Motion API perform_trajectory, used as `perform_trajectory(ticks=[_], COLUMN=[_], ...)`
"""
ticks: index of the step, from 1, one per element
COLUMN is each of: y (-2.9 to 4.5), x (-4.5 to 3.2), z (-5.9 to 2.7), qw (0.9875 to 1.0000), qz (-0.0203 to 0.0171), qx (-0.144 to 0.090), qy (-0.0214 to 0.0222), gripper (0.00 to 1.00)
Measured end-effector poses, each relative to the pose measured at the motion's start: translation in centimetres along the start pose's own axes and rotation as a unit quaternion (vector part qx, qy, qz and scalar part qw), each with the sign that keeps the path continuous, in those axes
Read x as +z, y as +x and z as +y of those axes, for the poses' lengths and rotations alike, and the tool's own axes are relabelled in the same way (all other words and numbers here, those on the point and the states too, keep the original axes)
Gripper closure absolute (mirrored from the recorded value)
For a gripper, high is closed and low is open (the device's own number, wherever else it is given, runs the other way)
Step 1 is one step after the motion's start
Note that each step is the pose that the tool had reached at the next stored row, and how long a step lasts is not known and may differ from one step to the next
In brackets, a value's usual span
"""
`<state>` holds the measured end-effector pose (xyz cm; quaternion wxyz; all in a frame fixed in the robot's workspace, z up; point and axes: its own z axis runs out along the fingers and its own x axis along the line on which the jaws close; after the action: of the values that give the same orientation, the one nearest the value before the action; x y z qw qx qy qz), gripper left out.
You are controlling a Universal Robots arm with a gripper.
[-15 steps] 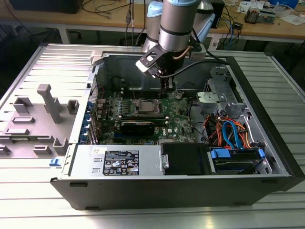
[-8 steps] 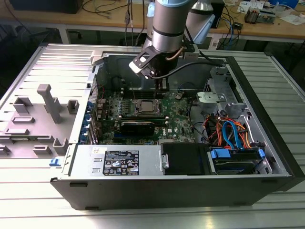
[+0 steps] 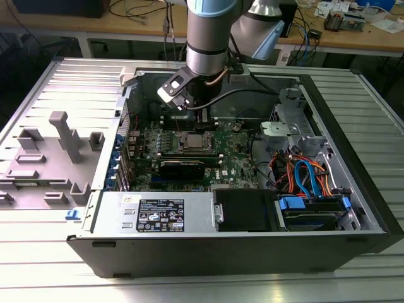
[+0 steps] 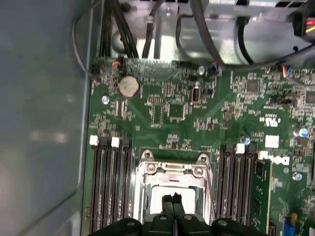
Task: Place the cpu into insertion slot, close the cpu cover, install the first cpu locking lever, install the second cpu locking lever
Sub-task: 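Close the cpu cover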
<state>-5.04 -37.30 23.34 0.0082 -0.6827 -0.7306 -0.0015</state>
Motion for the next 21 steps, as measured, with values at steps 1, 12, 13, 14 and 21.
perform_trajectory(ticks=[1,12,13,14,21], y=[0.02,0.20,0.20,0.20,0.20], x=[0.15,1.20,1.26,1.32,1.40], z=[-0.25,-3.16,-3.19,-3.20,-3.20], qw=[1.0000,1.0000,1.0000,1.0000,1.0000], qz=[0.0000,-0.0001,-0.0001,-0.0001,-0.0002], qx=[-0.001,-0.003,-0.004,-0.004,-0.004], qy=[-0.0001,-0.0016,-0.0016,-0.0017,-0.0024], gripper=[0.89,0.89,0.89,0.89,0.89])
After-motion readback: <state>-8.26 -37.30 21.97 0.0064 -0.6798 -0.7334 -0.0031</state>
